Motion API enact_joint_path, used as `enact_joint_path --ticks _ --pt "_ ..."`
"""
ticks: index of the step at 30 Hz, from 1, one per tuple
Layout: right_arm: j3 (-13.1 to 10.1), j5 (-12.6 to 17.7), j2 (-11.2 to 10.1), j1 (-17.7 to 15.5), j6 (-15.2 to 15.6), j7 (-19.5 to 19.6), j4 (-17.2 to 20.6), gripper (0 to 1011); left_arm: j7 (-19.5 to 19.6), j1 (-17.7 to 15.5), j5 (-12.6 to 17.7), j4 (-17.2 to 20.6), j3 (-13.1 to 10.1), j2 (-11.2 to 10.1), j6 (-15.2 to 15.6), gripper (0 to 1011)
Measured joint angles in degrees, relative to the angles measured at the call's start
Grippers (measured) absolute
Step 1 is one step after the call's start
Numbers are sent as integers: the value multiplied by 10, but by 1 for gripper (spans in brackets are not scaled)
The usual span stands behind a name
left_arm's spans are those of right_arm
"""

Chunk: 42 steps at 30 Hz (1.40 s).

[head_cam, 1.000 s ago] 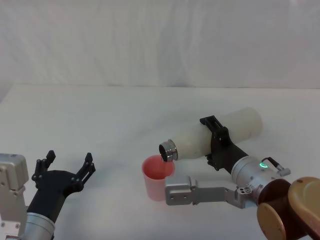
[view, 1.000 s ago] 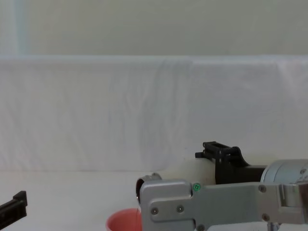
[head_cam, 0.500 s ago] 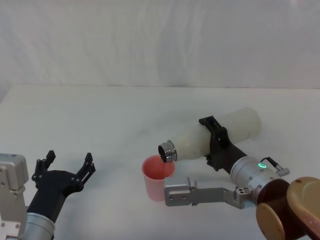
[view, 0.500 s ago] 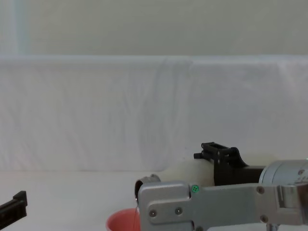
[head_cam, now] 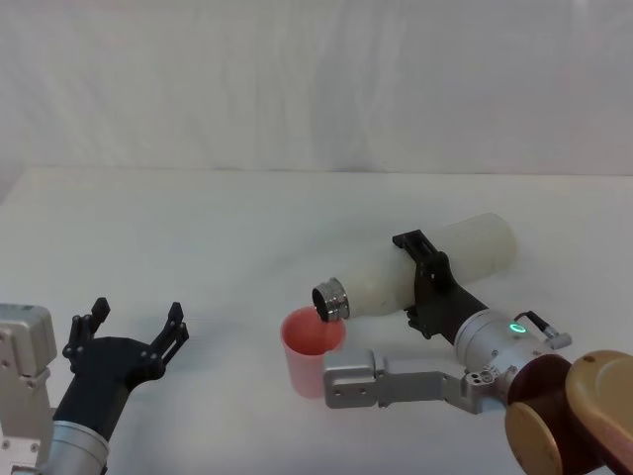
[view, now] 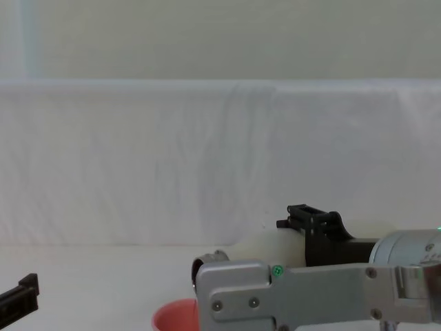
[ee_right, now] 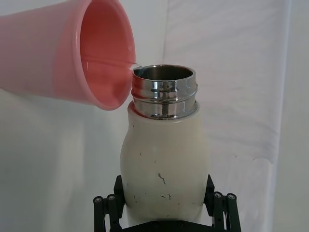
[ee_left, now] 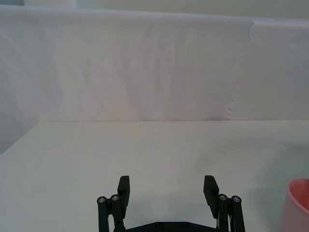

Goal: Grasp the thermos with one hand and pour water into the cup lid.

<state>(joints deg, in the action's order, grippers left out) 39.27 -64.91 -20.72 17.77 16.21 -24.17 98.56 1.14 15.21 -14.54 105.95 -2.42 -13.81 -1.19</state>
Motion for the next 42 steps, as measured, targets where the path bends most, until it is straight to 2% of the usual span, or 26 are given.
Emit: enact_joint_path --ticks 11,21,26,30,31,34,36,37,42 --pt "-18 32 9 -12 -2 18 -3 957 0 0 0 0 0 0 0 1001" --pt "-53 86 14 -39 -13 44 15 957 0 0 0 0 0 0 0 1001" --pt "-81 131 20 -59 -21 58 29 957 0 0 0 0 0 0 0 1001" --pt "-109 178 28 -76 -30 69 38 957 0 0 0 0 0 0 0 1001" --pt "-109 178 28 -76 -30 69 38 957 0 0 0 0 0 0 0 1001" --pt "-135 224 38 -87 -40 75 40 957 0 0 0 0 0 0 0 1001" --pt "-144 243 42 -90 -44 77 40 957 0 0 0 0 0 0 0 1001" --pt "-154 262 48 -93 -49 80 39 957 0 0 0 0 0 0 0 1001" --pt "-181 322 64 -98 -60 85 32 957 0 0 0 0 0 0 0 1001"
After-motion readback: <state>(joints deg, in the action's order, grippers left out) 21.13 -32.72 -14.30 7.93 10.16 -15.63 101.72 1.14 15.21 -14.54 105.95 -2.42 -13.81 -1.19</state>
